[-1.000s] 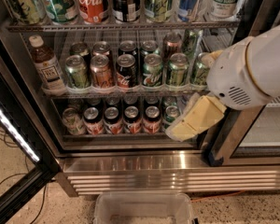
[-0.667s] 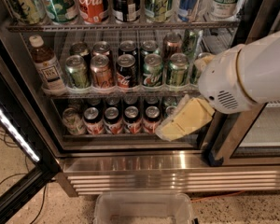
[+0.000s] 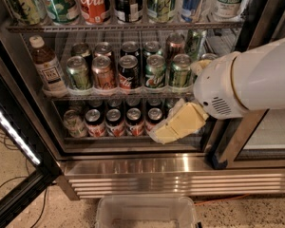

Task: Pick green can from middle shelf of fridge

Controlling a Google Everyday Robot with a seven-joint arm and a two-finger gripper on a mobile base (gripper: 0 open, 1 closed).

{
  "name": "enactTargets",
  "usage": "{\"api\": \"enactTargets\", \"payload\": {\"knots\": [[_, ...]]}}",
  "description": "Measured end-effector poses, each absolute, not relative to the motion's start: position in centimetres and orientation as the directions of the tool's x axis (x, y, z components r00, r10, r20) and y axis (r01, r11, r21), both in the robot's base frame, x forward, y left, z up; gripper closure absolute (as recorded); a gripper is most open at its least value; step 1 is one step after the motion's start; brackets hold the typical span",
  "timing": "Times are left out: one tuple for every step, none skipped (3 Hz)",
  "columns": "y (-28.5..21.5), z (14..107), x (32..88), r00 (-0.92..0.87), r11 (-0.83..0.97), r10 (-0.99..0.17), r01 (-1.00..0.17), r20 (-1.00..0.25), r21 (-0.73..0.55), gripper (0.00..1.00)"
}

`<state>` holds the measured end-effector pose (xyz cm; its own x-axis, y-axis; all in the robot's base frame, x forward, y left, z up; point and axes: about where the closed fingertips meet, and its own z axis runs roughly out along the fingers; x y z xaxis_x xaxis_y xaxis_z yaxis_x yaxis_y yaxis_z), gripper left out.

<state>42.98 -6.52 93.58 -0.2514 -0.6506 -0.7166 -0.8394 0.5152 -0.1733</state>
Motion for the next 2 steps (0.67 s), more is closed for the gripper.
{"api": "enactTargets", "payload": {"knots": [[-6.7,93.3,43.3,-0.262,0.542,-0.623,-0.824,-0.737,-0.166,0.0],[-6.0,91.8,45.3,-0.276,0.596,-0.54,-0.793,-0.795,-0.129,0.0]]}}
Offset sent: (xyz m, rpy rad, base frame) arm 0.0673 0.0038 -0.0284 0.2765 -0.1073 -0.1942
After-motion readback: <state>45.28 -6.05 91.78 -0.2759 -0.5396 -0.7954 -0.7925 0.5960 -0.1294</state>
